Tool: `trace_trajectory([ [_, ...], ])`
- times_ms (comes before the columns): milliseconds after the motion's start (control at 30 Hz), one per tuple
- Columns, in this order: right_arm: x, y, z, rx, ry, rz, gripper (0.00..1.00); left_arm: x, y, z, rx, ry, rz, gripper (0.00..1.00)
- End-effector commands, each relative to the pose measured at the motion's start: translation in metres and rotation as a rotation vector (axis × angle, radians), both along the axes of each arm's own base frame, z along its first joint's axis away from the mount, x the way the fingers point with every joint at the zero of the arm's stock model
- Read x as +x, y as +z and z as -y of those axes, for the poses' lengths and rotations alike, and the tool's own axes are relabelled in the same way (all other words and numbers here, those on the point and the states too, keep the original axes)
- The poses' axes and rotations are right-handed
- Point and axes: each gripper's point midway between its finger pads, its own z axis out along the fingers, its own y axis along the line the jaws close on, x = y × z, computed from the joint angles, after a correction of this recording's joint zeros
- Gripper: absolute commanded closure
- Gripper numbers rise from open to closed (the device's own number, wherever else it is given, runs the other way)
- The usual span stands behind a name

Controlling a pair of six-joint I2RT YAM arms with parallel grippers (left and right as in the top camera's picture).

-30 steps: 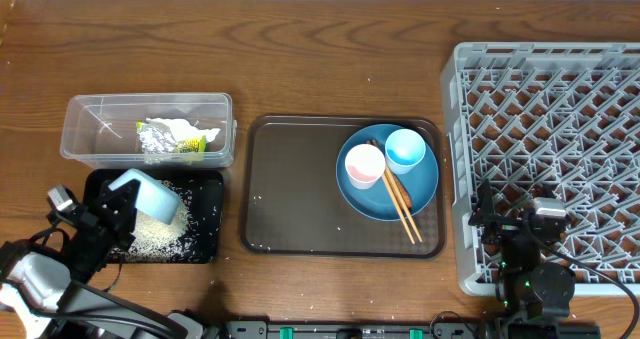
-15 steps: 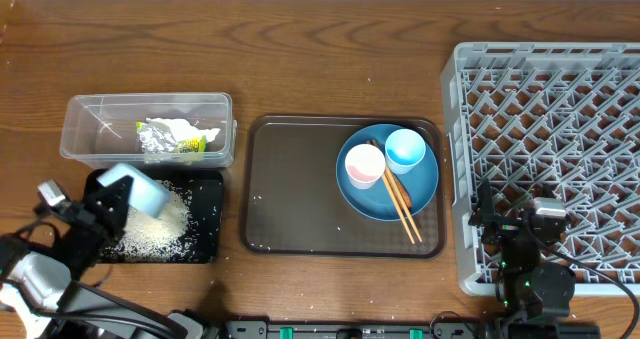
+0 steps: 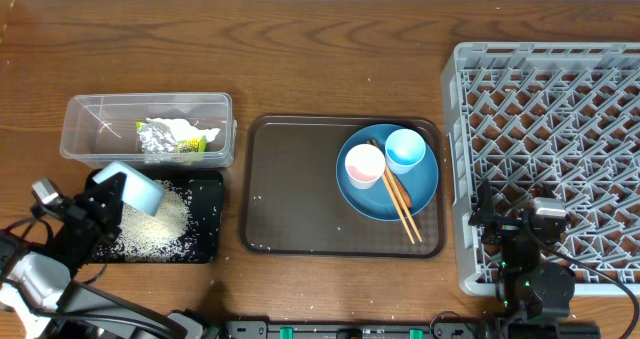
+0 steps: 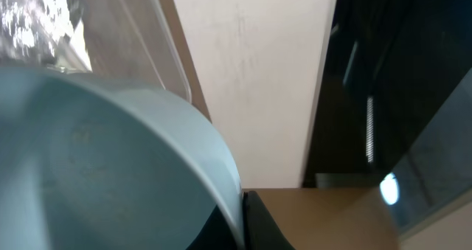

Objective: Sort waste into correct bins and load items into the dishwasher rack
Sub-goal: 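Hold the light-blue plate tilted over the black tray to empty it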

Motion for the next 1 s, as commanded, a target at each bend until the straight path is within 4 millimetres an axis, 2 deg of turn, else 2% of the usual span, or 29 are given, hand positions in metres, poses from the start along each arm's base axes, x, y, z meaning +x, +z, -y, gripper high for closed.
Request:
trace_trajectory([
  [0,0.000,0.000,-0.004,0.009,0.013,0.003,0.01,-0.001,0.004,0.001,-0.071,0.003,-0.007,0.94],
  [67,0.000,0.000,-0.004,0.009,0.013,0.003,0.01,0.001,0.004,-0.004,0.021,0.001,0.032,0.94],
  [167,0.000,0.000,-0.004,0.009,0.013,0.003,0.01,-0.002,0.004,0.002,-0.071,0.002,-0.006,0.94],
  [233,0.000,0.000,-0.004,0.009,0.013,0.003,0.01,0.000,0.003,-0.002,0.024,0.000,0.027,0.94],
  [267,0.000,0.000,-0.004,0.009,0.013,0.003,0.01,0.002,-0.004,-0.008,0.068,0.010,-0.002,0.94],
  [300,0.000,0.000,-0.004,0.009,0.013,0.003,0.01,0.002,-0.006,-0.007,0.034,0.014,-0.030,0.94],
  [367,0.000,0.000,-0.004,0.009,0.013,0.003,0.01,-0.001,0.004,0.001,-0.031,0.000,0.010,0.94],
  [467,0.000,0.000,-0.004,0.009,0.013,0.003,0.01,0.002,-0.003,-0.008,0.051,0.010,0.001,0.94],
  [533,0.000,0.000,-0.004,0.009,0.013,0.003,0.01,0.000,0.004,-0.001,-0.052,0.004,-0.001,0.94],
  [633,0.000,0.000,-0.004,0.009,0.013,0.003,0.01,0.004,-0.007,-0.012,0.044,0.021,-0.029,0.94],
  [733,0.000,0.000,-0.004,0.009,0.013,0.003,0.01,-0.001,0.001,0.000,-0.076,0.007,-0.029,0.94],
  [800,0.000,0.000,-0.004,0.009,0.013,0.003,0.01,0.001,-0.003,-0.007,0.014,0.013,-0.014,0.94],
  [900,0.000,0.000,-0.004,0.009,0.013,0.003,0.01,0.000,0.004,0.000,-0.081,0.003,-0.013,0.94],
  [967,0.000,0.000,-0.004,0.009,0.013,0.003,0.01,0.003,0.002,-0.007,0.004,0.006,0.011,0.94],
])
